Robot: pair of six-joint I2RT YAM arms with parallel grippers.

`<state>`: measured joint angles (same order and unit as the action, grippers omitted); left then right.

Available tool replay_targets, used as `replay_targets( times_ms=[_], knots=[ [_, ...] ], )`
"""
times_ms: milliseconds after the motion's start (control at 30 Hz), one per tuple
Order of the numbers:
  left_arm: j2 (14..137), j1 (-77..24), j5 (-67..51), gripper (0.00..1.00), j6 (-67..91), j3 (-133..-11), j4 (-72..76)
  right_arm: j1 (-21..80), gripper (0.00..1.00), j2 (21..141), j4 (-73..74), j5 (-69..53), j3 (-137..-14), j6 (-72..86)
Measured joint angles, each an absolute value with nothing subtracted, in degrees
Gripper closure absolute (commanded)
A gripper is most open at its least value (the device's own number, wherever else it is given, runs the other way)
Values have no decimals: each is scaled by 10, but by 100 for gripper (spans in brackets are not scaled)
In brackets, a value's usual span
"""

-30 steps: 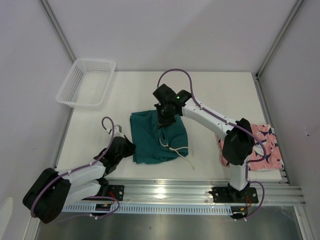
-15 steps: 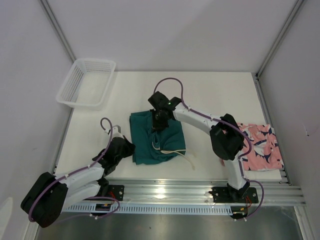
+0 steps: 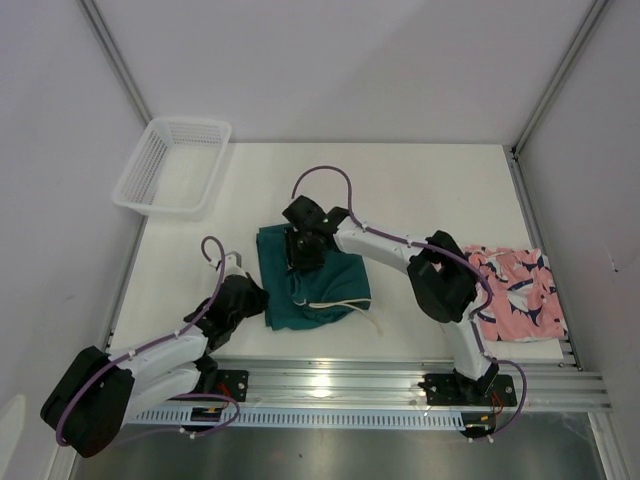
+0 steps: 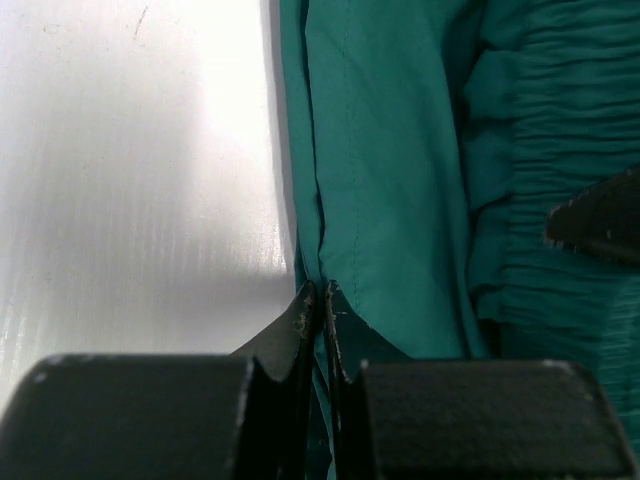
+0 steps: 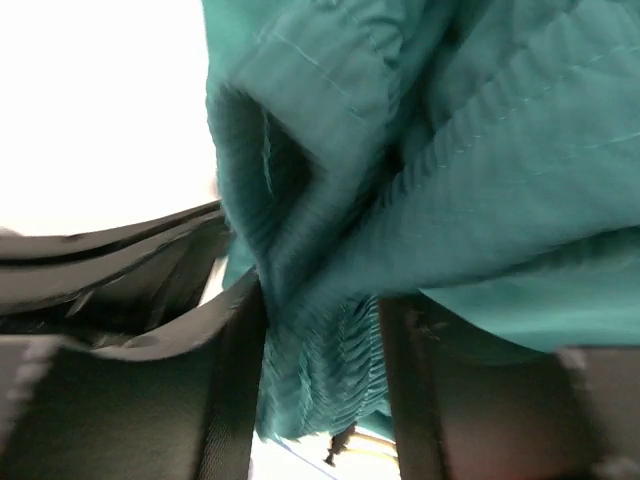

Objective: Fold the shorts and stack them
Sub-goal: Fold the shorts

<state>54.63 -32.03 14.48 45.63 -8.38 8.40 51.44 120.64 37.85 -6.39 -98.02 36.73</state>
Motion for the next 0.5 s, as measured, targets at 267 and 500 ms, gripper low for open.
replay_targets(
  times_ms=[267,500],
  knots=[
    [528,-320,148,91,454,-88,60,510,41,1121,247,-187,-878,405],
    [468,-320,148,88,454,-106,-3,466,47,1034,74,-274,-745,452]
  ],
)
